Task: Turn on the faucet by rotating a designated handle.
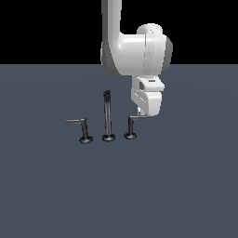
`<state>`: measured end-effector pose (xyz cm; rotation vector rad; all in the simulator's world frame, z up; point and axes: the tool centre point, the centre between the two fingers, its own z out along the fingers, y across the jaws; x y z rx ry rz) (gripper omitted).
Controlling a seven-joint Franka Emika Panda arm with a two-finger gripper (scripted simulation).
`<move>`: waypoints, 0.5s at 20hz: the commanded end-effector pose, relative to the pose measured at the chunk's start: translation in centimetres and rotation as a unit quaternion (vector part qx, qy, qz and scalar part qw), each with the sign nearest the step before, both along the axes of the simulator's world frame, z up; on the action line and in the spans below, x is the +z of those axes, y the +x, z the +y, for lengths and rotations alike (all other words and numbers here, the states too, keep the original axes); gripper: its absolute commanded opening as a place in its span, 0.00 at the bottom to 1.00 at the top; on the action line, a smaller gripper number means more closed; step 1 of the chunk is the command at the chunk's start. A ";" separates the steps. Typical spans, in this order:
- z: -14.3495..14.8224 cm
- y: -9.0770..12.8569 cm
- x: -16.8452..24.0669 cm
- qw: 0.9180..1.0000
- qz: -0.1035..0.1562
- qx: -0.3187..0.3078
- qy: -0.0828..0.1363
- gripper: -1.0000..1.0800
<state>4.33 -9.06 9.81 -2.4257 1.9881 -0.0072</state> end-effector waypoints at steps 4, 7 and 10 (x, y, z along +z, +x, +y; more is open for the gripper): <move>-0.1 -0.7 0.0 1.000 -0.001 0.002 0.001 0.00; -0.2 -1.7 0.0 1.000 0.000 0.001 0.000 0.00; -0.3 -2.7 0.0 1.000 0.000 0.000 0.000 0.00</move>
